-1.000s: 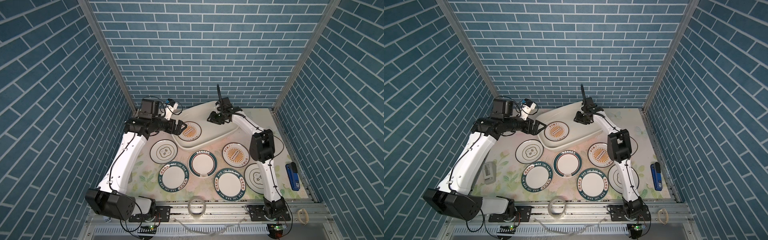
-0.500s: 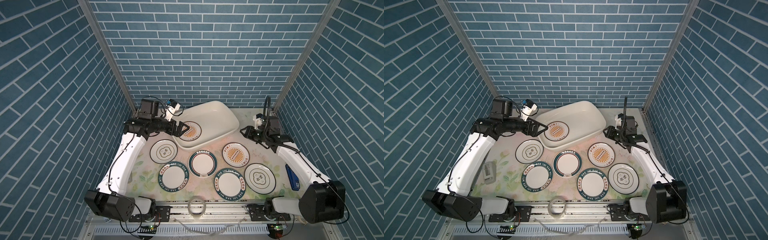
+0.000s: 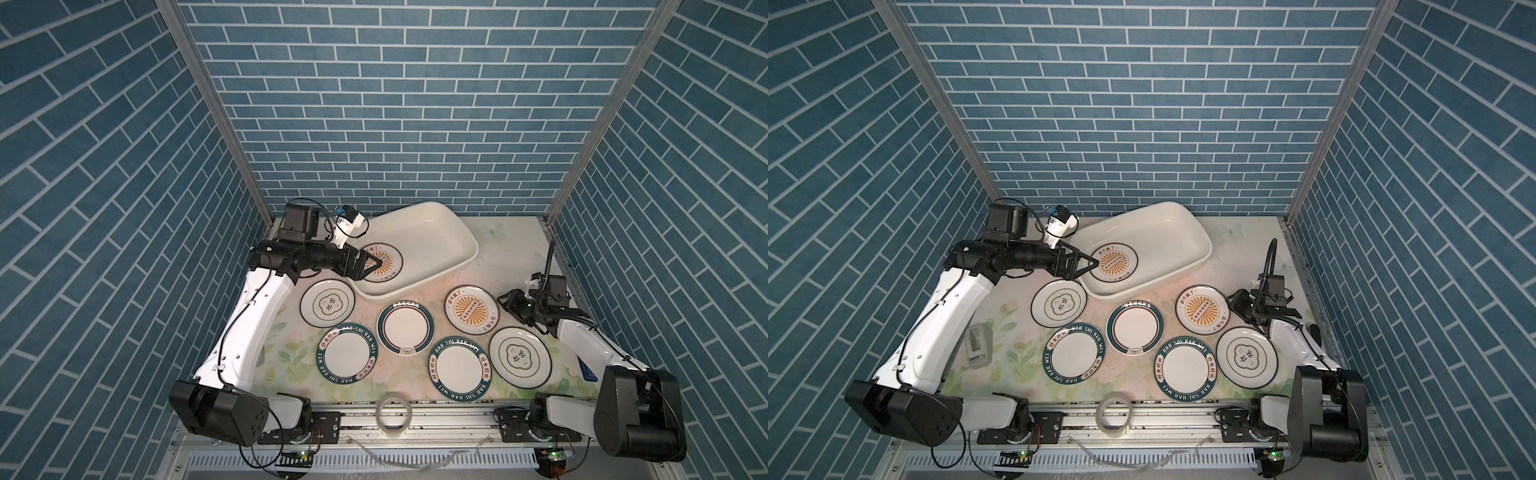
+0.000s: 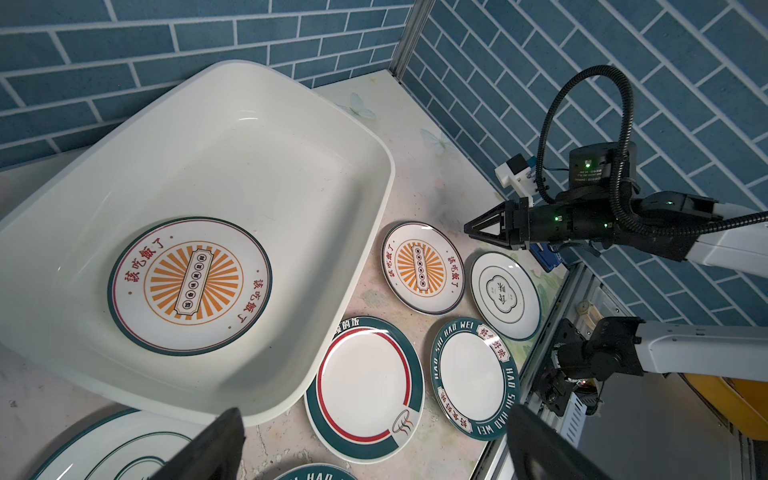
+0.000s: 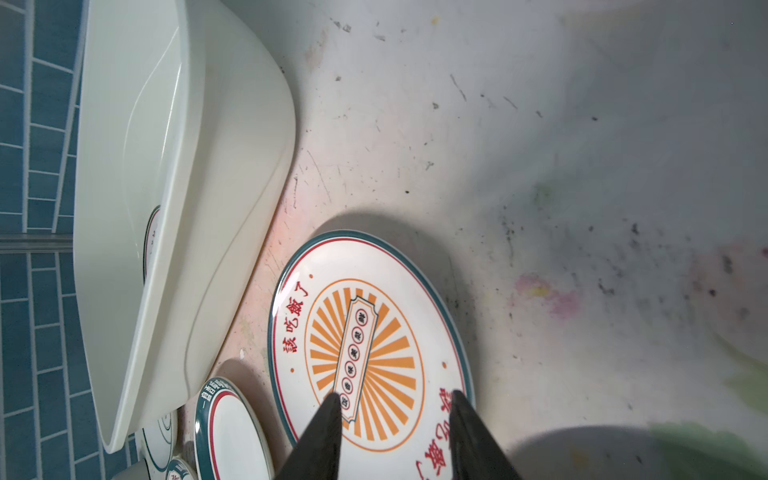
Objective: Place the plates into the plastic bin on the countertop
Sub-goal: 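Move the right gripper down onto the next orange sunburst plate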
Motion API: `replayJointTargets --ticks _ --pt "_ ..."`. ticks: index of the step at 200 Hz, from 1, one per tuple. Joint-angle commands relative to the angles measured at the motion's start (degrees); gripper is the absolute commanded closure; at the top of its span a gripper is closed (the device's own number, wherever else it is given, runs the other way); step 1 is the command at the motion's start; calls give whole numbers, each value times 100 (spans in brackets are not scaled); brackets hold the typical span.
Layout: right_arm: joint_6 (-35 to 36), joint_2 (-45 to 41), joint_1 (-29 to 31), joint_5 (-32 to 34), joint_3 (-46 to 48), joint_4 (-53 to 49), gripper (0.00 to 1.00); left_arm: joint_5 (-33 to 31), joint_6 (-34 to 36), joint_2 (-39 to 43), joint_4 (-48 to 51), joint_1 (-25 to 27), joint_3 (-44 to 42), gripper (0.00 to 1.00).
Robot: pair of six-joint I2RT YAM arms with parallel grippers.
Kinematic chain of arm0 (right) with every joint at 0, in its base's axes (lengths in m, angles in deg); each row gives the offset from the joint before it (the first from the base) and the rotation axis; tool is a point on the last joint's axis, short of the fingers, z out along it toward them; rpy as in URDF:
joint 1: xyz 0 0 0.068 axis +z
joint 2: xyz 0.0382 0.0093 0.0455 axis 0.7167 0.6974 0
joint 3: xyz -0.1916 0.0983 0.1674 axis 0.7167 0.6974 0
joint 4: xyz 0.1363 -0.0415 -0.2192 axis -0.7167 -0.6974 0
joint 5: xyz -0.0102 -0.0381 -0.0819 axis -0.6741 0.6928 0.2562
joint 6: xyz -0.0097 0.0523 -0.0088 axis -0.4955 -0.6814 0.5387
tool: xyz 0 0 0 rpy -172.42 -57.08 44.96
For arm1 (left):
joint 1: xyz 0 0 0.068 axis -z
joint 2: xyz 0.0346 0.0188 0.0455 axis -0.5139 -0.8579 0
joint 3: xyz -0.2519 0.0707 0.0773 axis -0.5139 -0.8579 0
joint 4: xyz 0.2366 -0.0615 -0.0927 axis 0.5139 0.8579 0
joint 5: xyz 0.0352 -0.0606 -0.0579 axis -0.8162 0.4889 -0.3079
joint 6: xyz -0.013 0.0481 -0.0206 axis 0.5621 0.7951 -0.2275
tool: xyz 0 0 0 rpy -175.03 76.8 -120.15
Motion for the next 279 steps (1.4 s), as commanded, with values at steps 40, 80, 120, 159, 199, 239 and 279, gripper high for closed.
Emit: replayJointTargets --ticks 40,80,120,159,199,239,279 --pt "-59 484 -338 -803 163 687 58 205 147 194 -45 8 -230 0" --pt "174 903 -454 -1044 58 667 61 302 122 182 -50 3 -213 1" --pt "407 1196 -517 -1219 -37 682 62 301 114 214 -45 8 -230 0" --pt "605 1447 -543 -1405 -106 683 66 416 97 196 -80 9 -269 1" --pt "660 1657 -552 -1484 -177 794 68 434 84 175 -72 17 -250 1" --pt "834 1781 -577 -1400 -253 677 72 369 89 182 -98 18 -215 0" --pt "963 1778 -621 -1287 -263 575 73 407 72 138 -63 15 -162 0"
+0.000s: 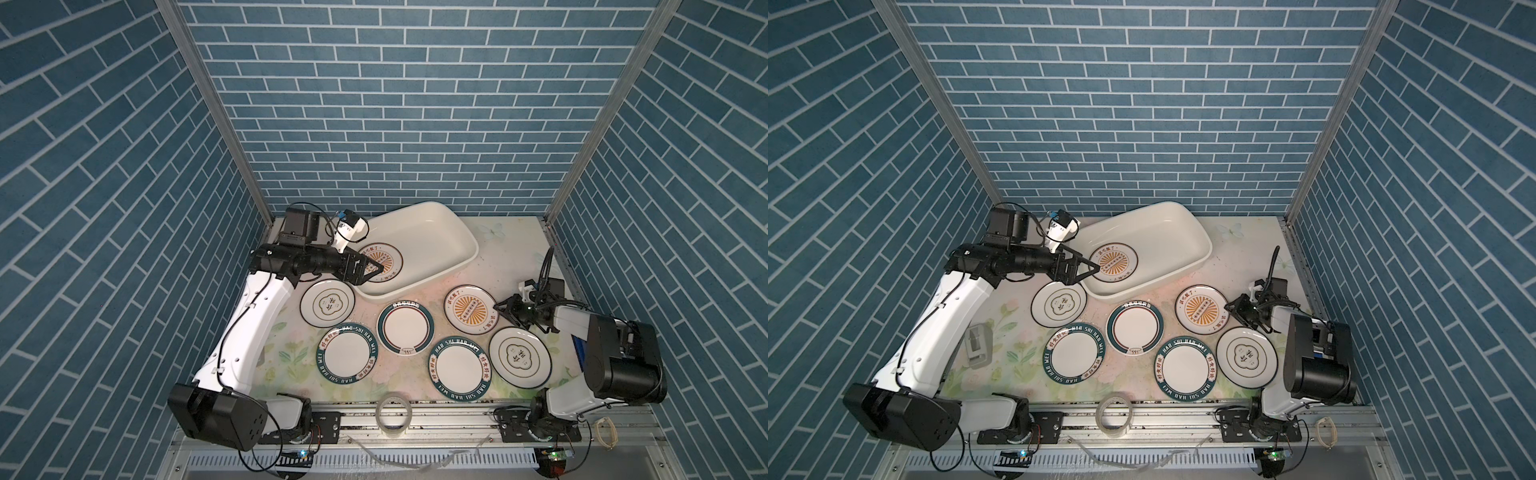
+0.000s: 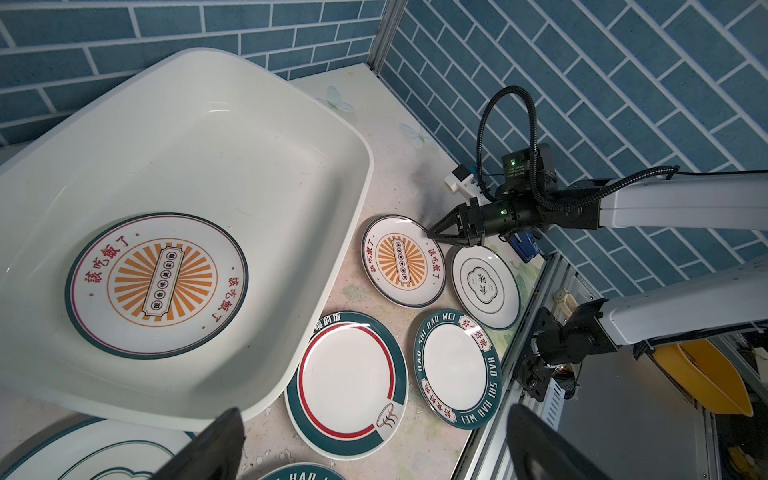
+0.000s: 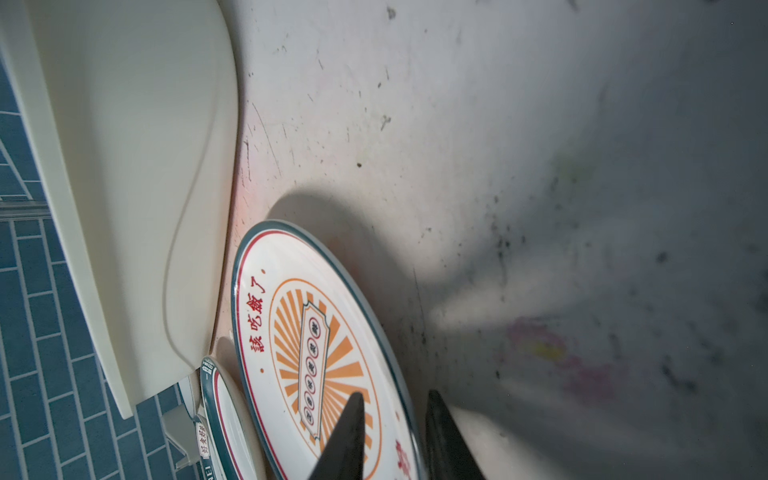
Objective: Place the plates into the plastic bin on the countertop
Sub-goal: 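Move the right gripper down onto the next orange sunburst plate, then pinch the rim of the orange sunburst plate with the right gripper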
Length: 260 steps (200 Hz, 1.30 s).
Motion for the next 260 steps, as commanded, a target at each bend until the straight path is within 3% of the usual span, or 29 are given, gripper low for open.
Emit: replayJointTargets --ticks 1,146,180,260 --pt "323 61 -49 27 -134 -129 73 73 13 31 -45 17 28 1" --pt "530 553 -65 -197 -312 -115 79 152 25 40 -45 37 28 0" --pt "538 600 -67 -167 -312 -83 90 169 23 40 -46 43 49 0" --pt "574 360 -118 162 -246 -155 97 183 27 40 -48 54 57 0"
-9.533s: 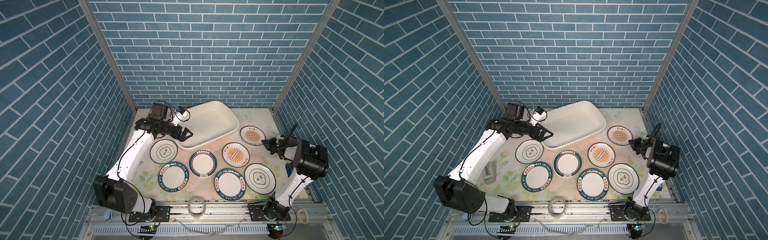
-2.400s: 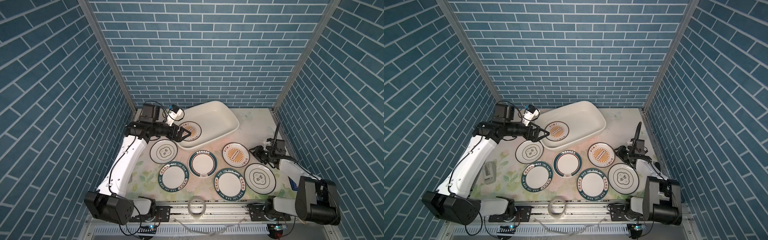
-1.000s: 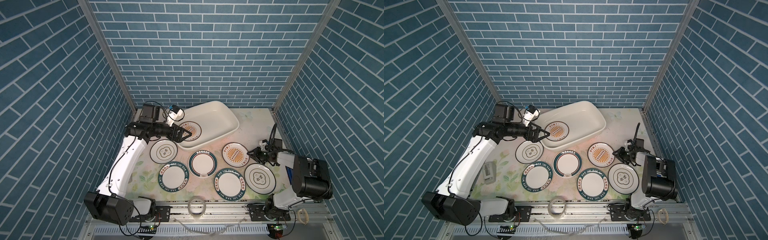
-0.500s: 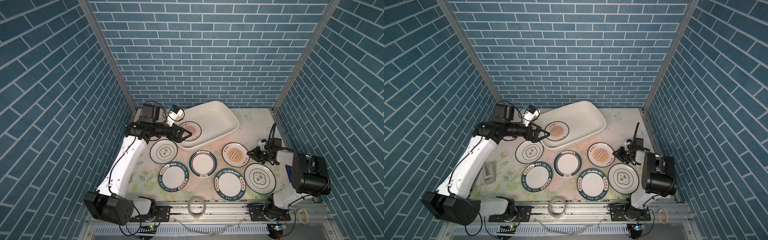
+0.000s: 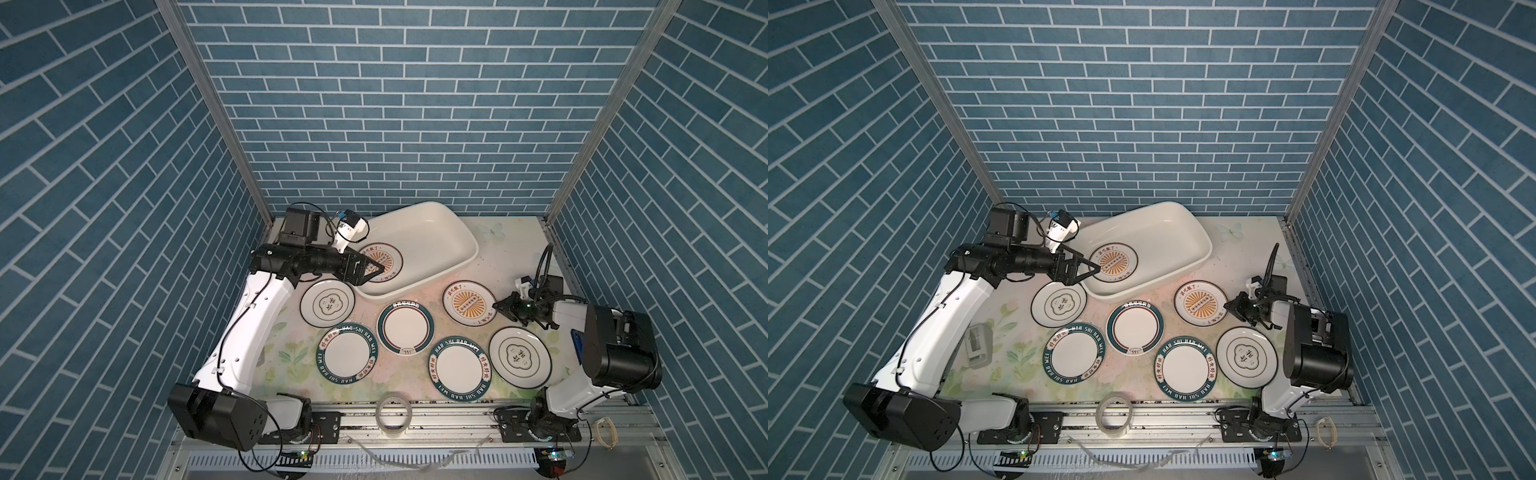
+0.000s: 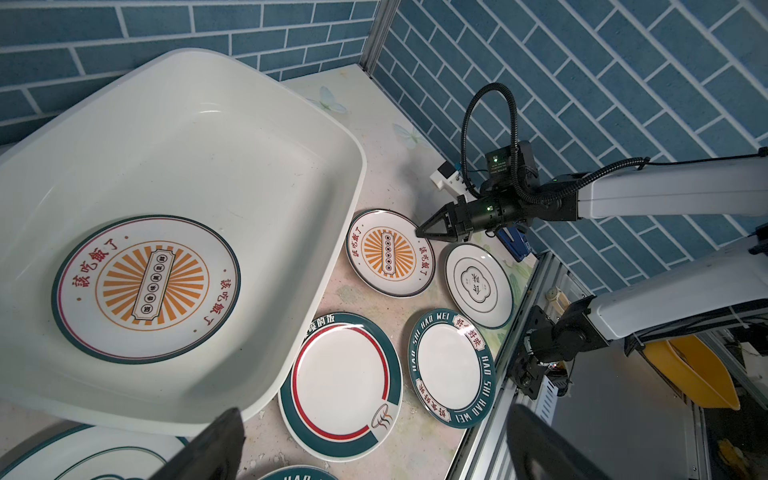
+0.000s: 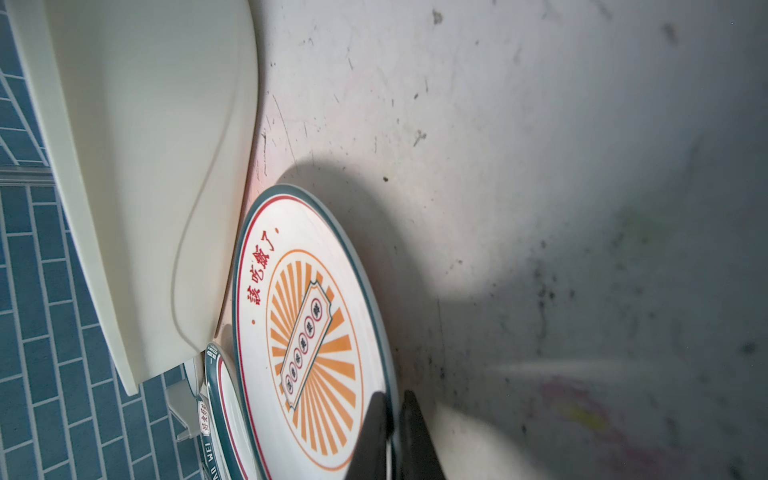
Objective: Place the plates into the plastic bin on the countertop
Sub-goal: 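Pinch the rim of the orange sunburst plate with the right gripper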
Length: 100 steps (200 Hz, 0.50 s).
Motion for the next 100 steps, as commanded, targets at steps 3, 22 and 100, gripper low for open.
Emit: replayJointTargets --ticks 3,22,100 --pt "133 -79 -84 514 16 -206 97 77 27 38 -53 22 64 0" --pt "109 -116 -118 517 53 -162 97 90 21 42 -54 22 56 1" --pt "-56 -83 -212 687 134 30 94 76 12 25 -106 22 -23 0"
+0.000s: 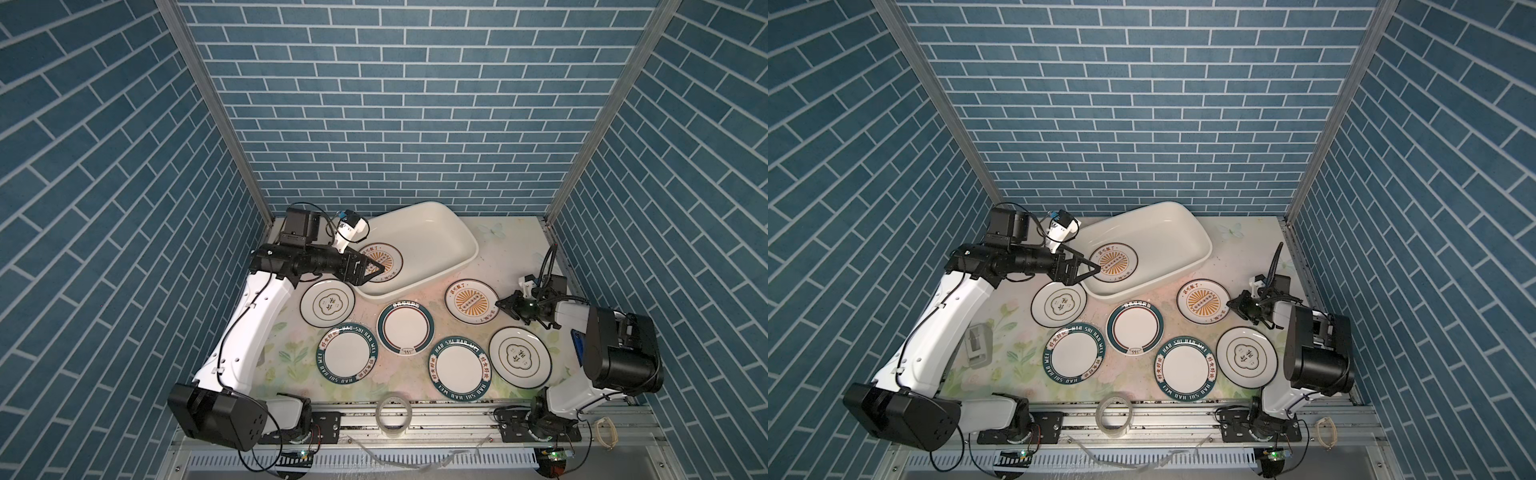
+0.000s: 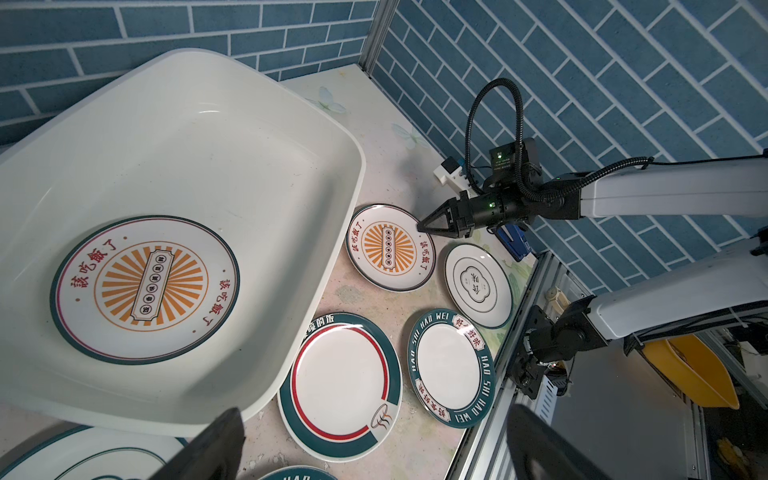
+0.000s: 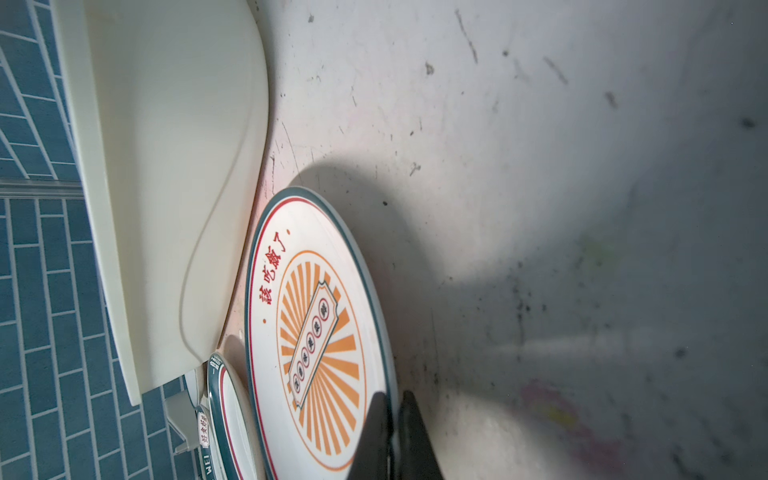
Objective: Place the plates into the plastic bin on the countertop
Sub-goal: 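Pinch the rim of the orange sunburst plate with the right gripper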
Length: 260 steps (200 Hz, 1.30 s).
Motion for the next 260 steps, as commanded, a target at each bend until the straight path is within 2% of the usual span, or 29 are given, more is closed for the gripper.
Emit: replayJointTargets --ticks 1,176,260 --pt "-42 -18 -94 633 134 -67 94 68 14 20 -100 21 -19 0" --pt "-26 445 -105 149 -112 -281 84 148 -80 58 -223 24 -124 0" --pt "-44 148 -105 23 -150 -287 100 168 -95 80 -217 25 -111 1"
